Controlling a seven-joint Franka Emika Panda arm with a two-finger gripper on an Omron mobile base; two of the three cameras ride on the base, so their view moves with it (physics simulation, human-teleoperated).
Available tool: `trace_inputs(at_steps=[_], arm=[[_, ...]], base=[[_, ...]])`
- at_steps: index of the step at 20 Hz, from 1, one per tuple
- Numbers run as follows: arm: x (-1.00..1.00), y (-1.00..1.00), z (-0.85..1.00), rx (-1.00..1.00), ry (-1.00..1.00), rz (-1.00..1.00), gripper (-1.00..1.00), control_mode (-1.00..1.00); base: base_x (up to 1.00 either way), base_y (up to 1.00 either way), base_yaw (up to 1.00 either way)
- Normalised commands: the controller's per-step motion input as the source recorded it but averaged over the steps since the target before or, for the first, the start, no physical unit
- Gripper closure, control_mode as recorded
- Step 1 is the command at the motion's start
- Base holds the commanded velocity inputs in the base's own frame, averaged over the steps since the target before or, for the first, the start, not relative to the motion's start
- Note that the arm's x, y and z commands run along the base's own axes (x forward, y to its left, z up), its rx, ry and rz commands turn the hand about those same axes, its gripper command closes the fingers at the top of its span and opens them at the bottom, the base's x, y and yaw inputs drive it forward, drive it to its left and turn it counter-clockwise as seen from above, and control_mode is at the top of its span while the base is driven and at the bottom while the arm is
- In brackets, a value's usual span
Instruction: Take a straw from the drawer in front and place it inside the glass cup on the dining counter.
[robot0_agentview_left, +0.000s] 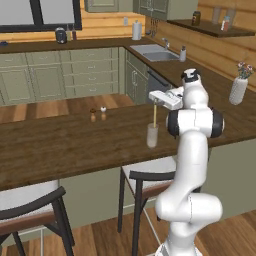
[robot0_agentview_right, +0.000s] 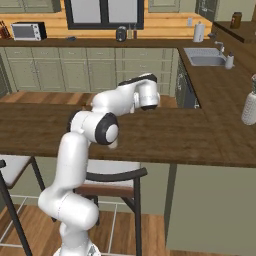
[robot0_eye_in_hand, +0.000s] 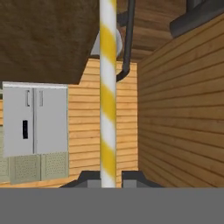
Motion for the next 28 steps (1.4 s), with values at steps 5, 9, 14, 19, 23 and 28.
trace_inputs(at_steps=[5, 9, 14, 19, 23, 28], arm=[[0.13, 0.0, -0.05, 0.0, 0.0, 0.0, 1.0, -1.0], [0.16, 0.0, -0.13, 0.0, 0.0, 0.0, 1.0, -1.0], [0.15, -0.04, -0.21, 0.0, 0.0, 0.0, 1.0, -1.0], [0.13, -0.05, -0.23, 0.0, 0.0, 0.0, 1.0, -1.0], [0.15, -0.04, -0.1, 0.01, 0.0, 0.0, 1.0, -1.0], [0.17, 0.0, 0.0, 0.02, -0.01, 0.0, 1.0, -1.0]], base=[[0.0, 0.0, 0.0], [0.0, 0.0, 0.0], [0.0, 0.0, 0.0], [0.0, 0.0, 0.0], [0.0, 0.0, 0.0], [0.0, 0.0, 0.0]])
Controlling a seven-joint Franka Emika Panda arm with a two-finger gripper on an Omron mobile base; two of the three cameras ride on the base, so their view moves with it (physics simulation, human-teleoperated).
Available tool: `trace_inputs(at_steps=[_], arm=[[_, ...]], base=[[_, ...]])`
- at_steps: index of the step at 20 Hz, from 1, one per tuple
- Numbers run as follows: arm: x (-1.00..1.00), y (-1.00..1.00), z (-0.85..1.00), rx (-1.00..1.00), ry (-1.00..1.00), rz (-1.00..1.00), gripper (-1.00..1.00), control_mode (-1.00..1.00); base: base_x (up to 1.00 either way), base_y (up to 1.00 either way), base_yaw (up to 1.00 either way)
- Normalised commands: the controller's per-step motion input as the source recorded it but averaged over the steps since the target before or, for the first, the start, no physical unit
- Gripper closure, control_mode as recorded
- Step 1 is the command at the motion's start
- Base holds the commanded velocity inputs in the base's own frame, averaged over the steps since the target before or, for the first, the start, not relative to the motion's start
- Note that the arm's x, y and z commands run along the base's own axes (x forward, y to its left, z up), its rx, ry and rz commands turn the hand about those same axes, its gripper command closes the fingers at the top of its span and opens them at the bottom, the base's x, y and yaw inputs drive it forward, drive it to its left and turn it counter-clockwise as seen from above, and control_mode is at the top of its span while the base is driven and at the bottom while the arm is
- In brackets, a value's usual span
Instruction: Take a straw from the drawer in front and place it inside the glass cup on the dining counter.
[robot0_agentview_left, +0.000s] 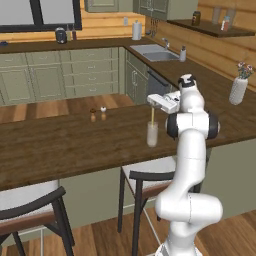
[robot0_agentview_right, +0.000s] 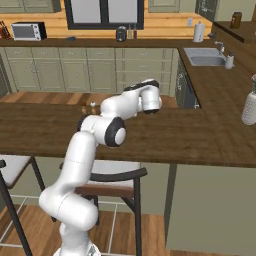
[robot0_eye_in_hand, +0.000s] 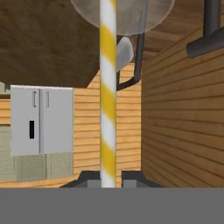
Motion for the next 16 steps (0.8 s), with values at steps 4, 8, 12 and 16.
trace_inputs(at_steps=[4, 8, 12, 16], arm=[[0.0, -0.02, -0.13, 0.02, -0.01, 0.01, 1.0, -1.0], [-0.02, 0.0, -0.21, 0.01, 0.0, 0.01, 1.0, -1.0], [-0.11, 0.0, -0.17, 0.0, 0.0, 0.01, -1.0, -1.0], [-0.07, 0.0, -0.02, 0.0, 0.0, 0.0, -1.0, -1.0]], base=[[0.0, 0.0, 0.0], [0.0, 0.0, 0.0], [0.0, 0.0, 0.0], [0.0, 0.0, 0.0]])
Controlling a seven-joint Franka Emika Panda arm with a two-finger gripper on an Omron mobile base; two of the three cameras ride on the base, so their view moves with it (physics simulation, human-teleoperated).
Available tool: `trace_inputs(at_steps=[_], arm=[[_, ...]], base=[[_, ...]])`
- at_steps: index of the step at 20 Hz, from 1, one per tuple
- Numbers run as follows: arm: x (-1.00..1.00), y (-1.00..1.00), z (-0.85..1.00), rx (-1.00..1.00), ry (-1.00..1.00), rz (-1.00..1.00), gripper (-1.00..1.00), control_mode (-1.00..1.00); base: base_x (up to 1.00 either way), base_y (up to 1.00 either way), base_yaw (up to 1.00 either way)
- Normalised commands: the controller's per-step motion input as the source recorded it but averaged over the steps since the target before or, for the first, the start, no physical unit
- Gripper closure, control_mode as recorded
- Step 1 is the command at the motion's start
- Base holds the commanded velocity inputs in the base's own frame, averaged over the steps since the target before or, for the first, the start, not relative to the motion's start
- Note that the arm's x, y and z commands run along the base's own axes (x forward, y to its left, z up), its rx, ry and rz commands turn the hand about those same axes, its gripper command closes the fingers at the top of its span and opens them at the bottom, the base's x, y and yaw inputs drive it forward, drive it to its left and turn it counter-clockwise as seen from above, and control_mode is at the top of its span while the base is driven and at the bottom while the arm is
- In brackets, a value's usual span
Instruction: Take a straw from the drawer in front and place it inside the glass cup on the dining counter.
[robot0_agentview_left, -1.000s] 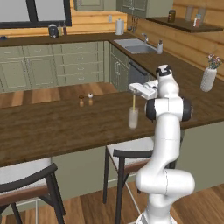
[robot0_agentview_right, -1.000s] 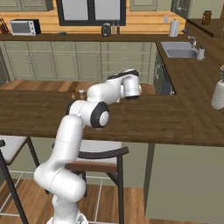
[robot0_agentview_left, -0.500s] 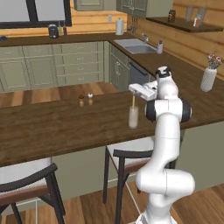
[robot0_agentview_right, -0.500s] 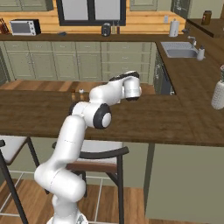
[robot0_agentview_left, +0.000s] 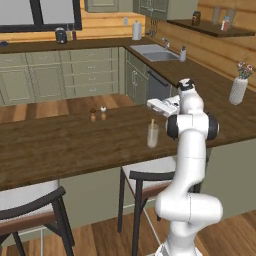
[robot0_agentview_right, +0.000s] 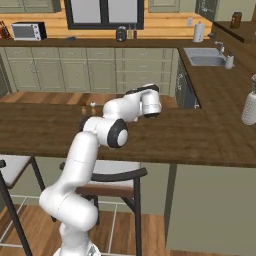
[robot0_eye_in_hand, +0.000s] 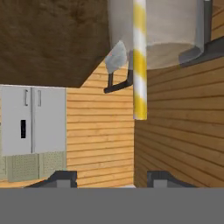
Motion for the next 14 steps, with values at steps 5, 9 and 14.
trace_inputs(at_steps=[5, 9, 14], arm=[[-0.02, 0.0, 0.02, 0.0, -0.01, 0.0, -1.0, -1.0], [-0.03, 0.0, 0.47, 0.0, 0.0, 0.0, -1.0, -1.0], [-0.48, 0.06, 0.9, -0.04, -0.01, 0.0, -1.0, -1.0]], base=[[0.0, 0.0, 0.0], [0.0, 0.0, 0.0], [0.0, 0.0, 0.0]])
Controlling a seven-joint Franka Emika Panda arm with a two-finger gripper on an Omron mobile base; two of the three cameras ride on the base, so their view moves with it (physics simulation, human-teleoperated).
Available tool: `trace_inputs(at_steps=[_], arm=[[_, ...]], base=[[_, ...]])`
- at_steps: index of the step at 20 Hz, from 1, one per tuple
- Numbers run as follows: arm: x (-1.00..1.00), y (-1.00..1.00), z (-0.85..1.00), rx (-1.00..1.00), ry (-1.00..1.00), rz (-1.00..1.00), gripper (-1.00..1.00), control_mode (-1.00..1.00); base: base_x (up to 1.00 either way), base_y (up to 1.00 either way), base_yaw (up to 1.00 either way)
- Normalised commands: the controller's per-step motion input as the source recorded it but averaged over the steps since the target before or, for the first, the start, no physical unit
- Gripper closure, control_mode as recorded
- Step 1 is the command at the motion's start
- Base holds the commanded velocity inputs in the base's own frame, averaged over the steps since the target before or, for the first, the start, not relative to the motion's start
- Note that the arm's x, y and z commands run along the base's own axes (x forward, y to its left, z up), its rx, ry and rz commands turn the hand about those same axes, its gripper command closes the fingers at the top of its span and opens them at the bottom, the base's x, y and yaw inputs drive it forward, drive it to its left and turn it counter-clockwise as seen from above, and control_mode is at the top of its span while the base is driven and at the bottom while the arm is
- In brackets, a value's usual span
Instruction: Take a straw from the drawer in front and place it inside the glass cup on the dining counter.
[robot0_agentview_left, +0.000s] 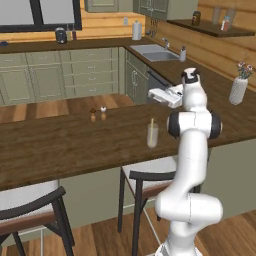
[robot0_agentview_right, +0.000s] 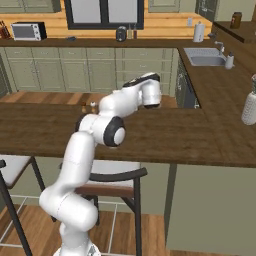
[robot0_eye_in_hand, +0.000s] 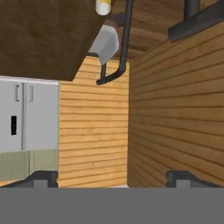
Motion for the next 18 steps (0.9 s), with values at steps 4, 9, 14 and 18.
trace_inputs(at_steps=[4, 9, 14, 18], arm=[[-1.0, 0.42, 0.58, -0.18, -0.22, 0.0, -1.0, -1.0], [-1.0, 0.72, 0.28, -0.2, -0.24, 0.0, -1.0, -1.0], [-1.0, 0.61, 0.27, -0.16, -0.23, -0.01, -1.0, -1.0], [-1.0, 0.53, 0.07, -0.14, -0.15, -0.04, -1.0, -1.0]], base=[[0.0, 0.0, 0.0], [0.0, 0.0, 0.0], [0.0, 0.0, 0.0], [0.0, 0.0, 0.0]])
